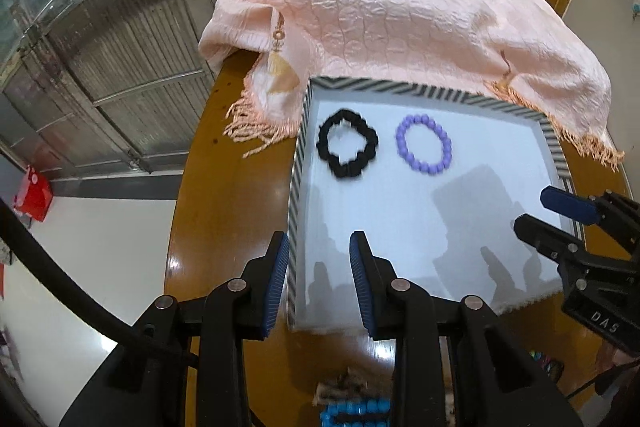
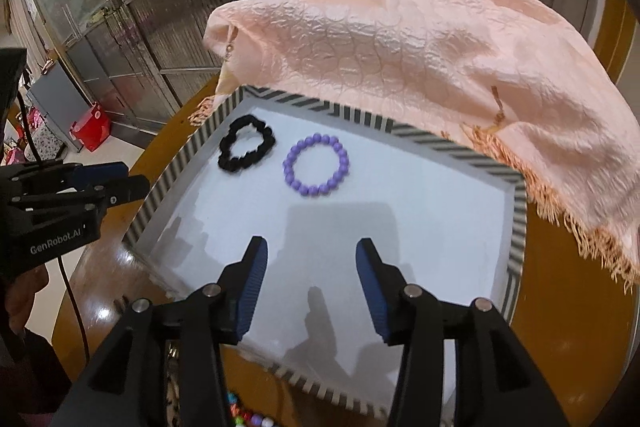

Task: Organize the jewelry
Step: 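Grasp the blue bead bracelet with the left tool while the right tool grasps the flower bead bracelet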

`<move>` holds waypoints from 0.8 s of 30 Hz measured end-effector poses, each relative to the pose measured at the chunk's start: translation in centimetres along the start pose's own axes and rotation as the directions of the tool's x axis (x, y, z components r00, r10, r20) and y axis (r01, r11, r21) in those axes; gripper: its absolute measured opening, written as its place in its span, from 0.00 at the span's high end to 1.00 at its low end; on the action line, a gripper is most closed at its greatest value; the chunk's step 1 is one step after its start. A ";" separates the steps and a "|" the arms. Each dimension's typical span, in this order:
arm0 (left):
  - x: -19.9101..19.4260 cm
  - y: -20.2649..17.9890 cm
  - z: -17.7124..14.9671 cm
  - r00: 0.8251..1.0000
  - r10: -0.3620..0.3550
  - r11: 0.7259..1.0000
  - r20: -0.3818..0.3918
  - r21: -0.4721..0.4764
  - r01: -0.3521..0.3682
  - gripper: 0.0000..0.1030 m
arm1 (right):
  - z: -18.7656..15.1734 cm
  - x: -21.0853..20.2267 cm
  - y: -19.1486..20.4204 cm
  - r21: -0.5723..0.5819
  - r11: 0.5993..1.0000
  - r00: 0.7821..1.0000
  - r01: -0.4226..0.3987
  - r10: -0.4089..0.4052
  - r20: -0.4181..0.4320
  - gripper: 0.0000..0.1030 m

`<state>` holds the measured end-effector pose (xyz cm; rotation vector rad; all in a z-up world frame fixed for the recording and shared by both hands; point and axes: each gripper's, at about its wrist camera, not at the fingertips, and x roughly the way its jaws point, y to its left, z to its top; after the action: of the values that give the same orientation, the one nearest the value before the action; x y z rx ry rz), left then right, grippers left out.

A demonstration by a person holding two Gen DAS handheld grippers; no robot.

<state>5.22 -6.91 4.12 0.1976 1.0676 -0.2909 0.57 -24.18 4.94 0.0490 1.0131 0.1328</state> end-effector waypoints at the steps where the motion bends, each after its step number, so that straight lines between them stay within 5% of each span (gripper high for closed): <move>1: -0.3 0.0 -0.5 1.000 0.000 1.000 0.002 -0.001 0.000 0.80 | -0.2 -0.1 0.0 0.000 1.000 1.000 0.000 0.000 0.000 0.53; 24: -2.9 -0.7 -8.5 0.997 -0.045 0.999 -0.064 -0.032 0.043 0.80 | -8.2 -5.5 2.6 -0.032 0.999 1.000 -0.022 0.021 -0.006 0.50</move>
<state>-3.33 -4.64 2.67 0.1572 1.1410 -0.3098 -9.49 -22.46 5.51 0.0305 1.0163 0.1688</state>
